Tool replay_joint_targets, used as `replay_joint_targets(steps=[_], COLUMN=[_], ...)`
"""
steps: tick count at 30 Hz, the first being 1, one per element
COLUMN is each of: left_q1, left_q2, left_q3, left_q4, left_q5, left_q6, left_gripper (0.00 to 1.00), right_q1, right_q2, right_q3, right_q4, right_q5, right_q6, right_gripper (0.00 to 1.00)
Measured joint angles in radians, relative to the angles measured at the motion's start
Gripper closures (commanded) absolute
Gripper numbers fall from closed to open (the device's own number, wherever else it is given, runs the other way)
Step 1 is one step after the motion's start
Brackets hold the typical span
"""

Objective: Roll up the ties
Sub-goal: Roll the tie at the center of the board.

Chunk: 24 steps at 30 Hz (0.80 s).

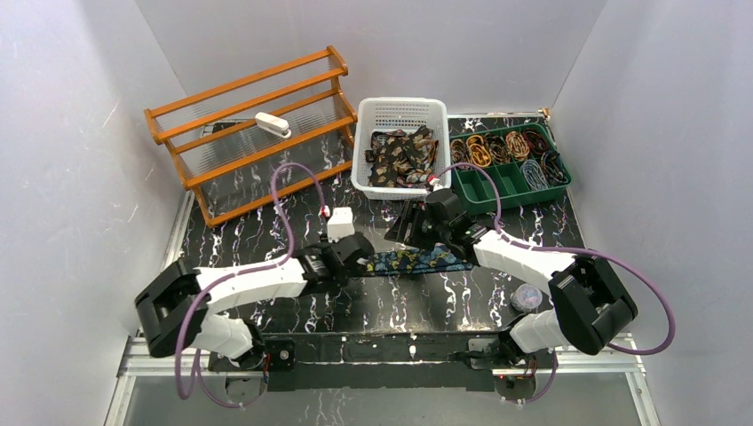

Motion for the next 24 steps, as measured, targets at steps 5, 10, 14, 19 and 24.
replay_joint_targets(steps=[5, 10, 14, 19, 24], left_q1=[0.053, 0.133, 0.241, 0.449, 0.625], left_q2=[-0.181, -0.361, -0.462, -0.583, -0.608], left_q3=[-0.034, -0.039, -0.087, -0.168, -0.226], left_q4=[0.066, 0.039, -0.022, -0.115, -0.147], left_q5=[0.092, 0.124, 0.146, 0.206, 0.308], left_q6=[0.018, 0.027, 0.020, 0.015, 0.012], left_gripper=[0.40, 0.30, 0.21, 0.13, 0.10], right_q1=[-0.007, 0.008, 0.092, 0.232, 0.303], right_q2=[0.000, 0.041, 0.071, 0.140, 0.290], right_q3=[0.000, 0.003, 0.002, 0.004, 0.071], right_q4=[0.030, 0.168, 0.290, 0.431, 0.472], right_q5=[-0.077, -0.215, -0.231, -0.249, -0.267], right_q6=[-0.055, -0.198, -0.410, -0.742, -0.973], right_gripper=[0.24, 0.18, 0.07, 0.01, 0.01])
